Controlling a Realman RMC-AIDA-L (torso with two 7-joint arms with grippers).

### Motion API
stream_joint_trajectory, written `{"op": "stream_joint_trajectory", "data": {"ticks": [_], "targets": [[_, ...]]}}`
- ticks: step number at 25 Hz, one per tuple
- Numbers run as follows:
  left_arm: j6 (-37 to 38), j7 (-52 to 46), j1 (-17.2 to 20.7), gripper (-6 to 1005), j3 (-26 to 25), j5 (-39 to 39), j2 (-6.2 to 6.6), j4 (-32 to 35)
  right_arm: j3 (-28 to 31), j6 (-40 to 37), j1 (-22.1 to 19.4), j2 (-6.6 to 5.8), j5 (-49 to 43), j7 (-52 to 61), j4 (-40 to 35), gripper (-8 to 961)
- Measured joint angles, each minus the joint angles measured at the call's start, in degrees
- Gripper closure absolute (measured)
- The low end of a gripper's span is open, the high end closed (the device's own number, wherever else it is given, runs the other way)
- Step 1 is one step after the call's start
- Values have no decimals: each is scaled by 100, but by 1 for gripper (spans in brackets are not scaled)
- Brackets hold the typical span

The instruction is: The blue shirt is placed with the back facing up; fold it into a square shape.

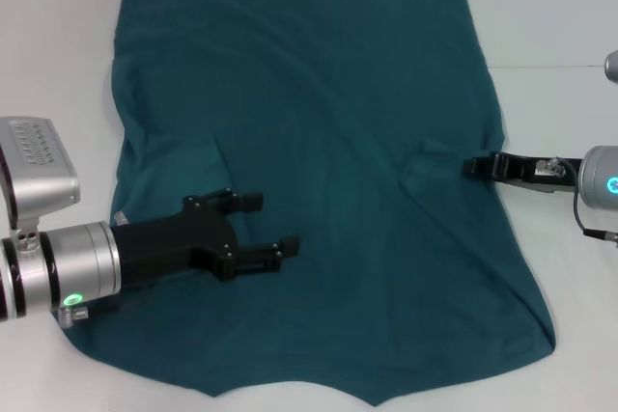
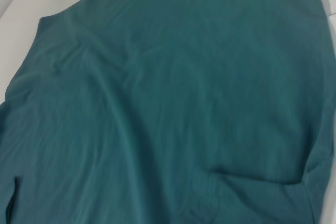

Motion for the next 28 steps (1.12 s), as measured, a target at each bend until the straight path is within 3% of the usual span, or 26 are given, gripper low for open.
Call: {"op": "stream_joint_trajectory", "data": {"ticks": [8, 13, 18, 28], "targets": [[0, 0, 0, 124, -7, 0, 2, 11, -25, -63, -4, -29, 0, -1, -5, 799], [0, 2, 0, 124, -9, 0, 2, 7, -25, -73, -27, -40, 1, -8, -17, 950], [-6, 4, 0, 124, -38, 0, 2, 8, 21, -433, -41, -36, 187, -330, -45, 949], [-24, 1, -3, 123, -77, 0, 0, 11, -96, -1110, 223, 94, 476, -834, -39, 922]]}}
